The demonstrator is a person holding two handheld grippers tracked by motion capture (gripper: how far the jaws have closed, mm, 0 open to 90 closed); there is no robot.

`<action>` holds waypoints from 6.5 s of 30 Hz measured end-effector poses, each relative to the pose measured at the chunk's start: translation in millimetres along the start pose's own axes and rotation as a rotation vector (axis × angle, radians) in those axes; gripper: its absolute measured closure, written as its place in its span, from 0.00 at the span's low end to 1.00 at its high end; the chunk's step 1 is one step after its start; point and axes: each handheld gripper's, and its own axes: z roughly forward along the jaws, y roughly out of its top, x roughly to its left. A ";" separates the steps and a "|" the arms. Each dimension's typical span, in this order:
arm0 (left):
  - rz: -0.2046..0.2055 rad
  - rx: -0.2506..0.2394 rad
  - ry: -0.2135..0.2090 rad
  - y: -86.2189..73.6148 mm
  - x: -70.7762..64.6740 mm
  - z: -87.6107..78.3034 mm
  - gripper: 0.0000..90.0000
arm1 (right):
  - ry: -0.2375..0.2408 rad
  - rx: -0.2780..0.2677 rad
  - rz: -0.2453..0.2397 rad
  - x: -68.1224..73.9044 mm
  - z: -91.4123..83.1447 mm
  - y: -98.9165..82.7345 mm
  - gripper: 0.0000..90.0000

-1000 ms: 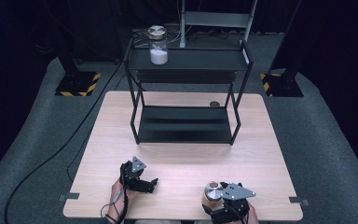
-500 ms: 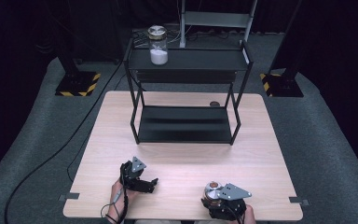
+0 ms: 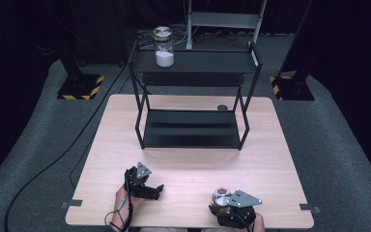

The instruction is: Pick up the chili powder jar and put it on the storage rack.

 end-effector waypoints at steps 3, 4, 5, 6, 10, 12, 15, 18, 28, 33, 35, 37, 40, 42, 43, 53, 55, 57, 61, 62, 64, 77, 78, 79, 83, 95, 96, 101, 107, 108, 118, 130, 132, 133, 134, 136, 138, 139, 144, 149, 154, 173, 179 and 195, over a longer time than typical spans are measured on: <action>0.000 -0.001 0.001 -0.1 -0.2 0.0 0.00 | -0.007 0.007 0.010 -1.0 -1.7 2.1 0.34; 0.001 -0.001 0.001 -0.2 -0.3 0.0 0.00 | -0.011 0.007 0.015 -1.1 -2.7 2.7 0.34; 0.001 -0.001 0.001 -0.2 -0.3 -0.1 0.00 | -0.013 0.006 0.017 -1.7 -3.6 3.3 0.34; 0.001 -0.001 0.001 -0.2 -0.3 0.0 0.00 | -0.012 0.007 0.020 -2.4 -4.7 4.3 0.34; 0.001 -0.001 0.001 -0.2 -0.4 0.0 0.00 | -0.016 0.020 0.018 -3.7 -8.8 12.0 0.34; 0.001 -0.001 0.001 -0.2 -0.3 0.0 0.00 | -0.014 0.031 0.021 -5.4 -11.1 18.0 0.34; 0.001 -0.001 0.001 -0.2 -0.3 -0.1 0.00 | -0.004 0.067 0.027 -10.6 -13.3 31.3 0.34; 0.001 -0.001 0.001 -0.2 -0.3 0.0 0.00 | 0.003 0.101 0.025 -15.6 -13.5 43.2 0.34; 0.002 0.000 0.001 0.0 -0.3 -0.1 0.00 | 0.009 0.201 0.013 -30.5 -9.6 78.9 0.34; -0.002 -0.001 0.000 -0.2 -0.4 0.0 0.00 | 0.014 0.226 0.014 -40.4 -8.2 91.1 0.34; 0.001 0.000 0.001 0.0 -0.3 -0.1 0.00 | 0.014 0.235 0.014 -44.5 -7.9 96.3 0.34; 0.001 0.000 0.001 0.0 -0.2 -0.1 0.00 | 0.015 0.245 0.014 -48.4 -7.1 101.8 0.34; 0.001 0.000 0.001 0.0 -0.3 -0.1 0.00 | 0.018 0.262 0.012 -54.1 -5.7 110.3 0.34; 0.001 0.000 0.001 0.0 -0.2 -0.1 0.00 | 0.021 0.270 0.009 -58.0 -4.3 115.5 0.34; 0.001 0.000 0.000 0.0 -0.2 -0.1 0.00 | 0.021 0.276 0.007 -59.4 -3.5 118.3 0.34; 0.001 0.000 0.001 0.0 -0.3 0.0 0.00 | 0.010 0.338 -0.015 -72.0 6.8 142.6 0.34; 0.001 0.000 0.001 0.0 -0.3 0.0 0.00 | 0.006 0.347 -0.017 -74.6 8.8 146.7 0.34; 0.001 0.000 0.001 0.0 -0.3 0.0 0.00 | 0.005 0.355 -0.019 -76.9 10.9 150.7 0.34; 0.001 0.000 0.001 0.0 -0.2 -0.1 0.00 | 0.001 0.379 -0.024 -80.9 15.9 159.8 0.34; 0.001 0.000 0.001 0.0 -0.3 -0.1 0.00 | 0.000 0.385 -0.026 -82.2 17.1 162.1 0.34; 0.001 0.000 0.001 0.0 -0.2 -0.1 0.00 | -0.003 0.393 -0.027 -84.4 19.1 166.0 0.34; 0.001 0.000 0.001 -0.1 -0.3 -0.1 0.00 | -0.026 0.435 -0.041 -95.9 27.7 191.4 0.34; 0.001 0.000 0.001 -0.1 -0.3 -0.1 0.00 | -0.030 0.438 -0.041 -96.7 28.0 193.6 0.34; 0.001 -0.001 0.001 -0.1 -0.3 0.0 0.00 | -0.033 0.441 -0.042 -97.7 28.5 195.9 0.34; 0.001 0.000 0.001 0.0 -0.3 -0.1 0.00 | -0.046 0.451 -0.051 -100.4 29.9 204.6 0.34; 0.001 0.000 0.001 0.0 -0.3 -0.1 0.00 | -0.067 0.453 -0.079 -102.2 31.7 230.2 0.34; 0.001 -0.001 0.001 -0.1 -0.3 -0.1 0.00 | -0.068 0.454 -0.080 -102.5 31.8 232.4 0.34; 0.001 0.000 0.001 0.0 -0.2 -0.1 0.00 | -0.079 0.459 -0.094 -103.5 31.4 244.4 0.34; 0.001 -0.001 0.001 -0.1 -0.3 0.0 0.00 | -0.091 0.462 -0.107 -103.3 29.4 259.0 0.34; 0.001 -0.001 0.001 -0.1 -0.2 0.0 0.00 | -0.093 0.464 -0.108 -103.3 29.2 261.2 0.34; 0.000 0.000 0.000 0.0 -0.2 0.0 0.00 | -0.104 0.486 -0.119 -106.2 29.3 278.3 0.34; 0.000 0.000 0.000 0.0 -0.1 0.0 0.00 | -0.122 0.496 -0.137 -107.5 29.6 300.4 0.34; 0.000 0.000 0.000 0.0 -0.2 0.0 0.00 | -0.126 0.499 -0.141 -107.0 30.0 304.8 0.34; 0.000 0.000 0.000 0.0 -0.2 0.0 0.00 | -0.128 0.498 -0.142 -107.1 29.8 306.4 0.34; 0.000 0.000 0.000 0.0 -0.1 0.0 0.00 | -0.129 0.499 -0.143 -107.4 29.8 308.6 0.34; 0.000 0.000 0.000 0.0 -0.1 0.0 0.00 | -0.135 0.502 -0.147 -107.2 29.9 311.6 0.34; 0.000 0.000 0.000 0.0 -0.1 0.0 0.00 | -0.137 0.502 -0.147 -107.9 29.4 314.4 0.34; 0.000 0.000 0.000 0.0 -0.1 0.0 0.00 | -0.140 0.505 -0.150 -107.7 29.3 316.1 0.34; 0.000 0.000 0.000 0.0 -0.1 0.0 0.00 | -0.147 0.503 -0.157 -108.0 27.5 322.4 0.34; -0.001 0.001 -0.001 0.1 0.0 0.0 0.00 | -0.154 0.507 -0.158 -107.6 26.8 329.1 0.34; -0.005 -0.002 -0.001 -0.3 -0.3 0.2 0.00 | -0.160 0.511 -0.166 -108.0 24.8 337.0 0.34; -0.002 -0.001 0.000 -0.2 -0.1 0.1 0.00 | -0.202 0.516 -0.162 -114.3 11.8 361.3 0.34; -0.002 -0.001 -0.001 -0.1 -0.1 0.0 0.00 | -0.212 0.517 -0.160 -116.4 9.1 368.2 0.34; -0.001 0.001 -0.001 0.2 0.1 -0.1 0.00 | -0.244 0.531 -0.166 -118.3 5.5 390.4 0.34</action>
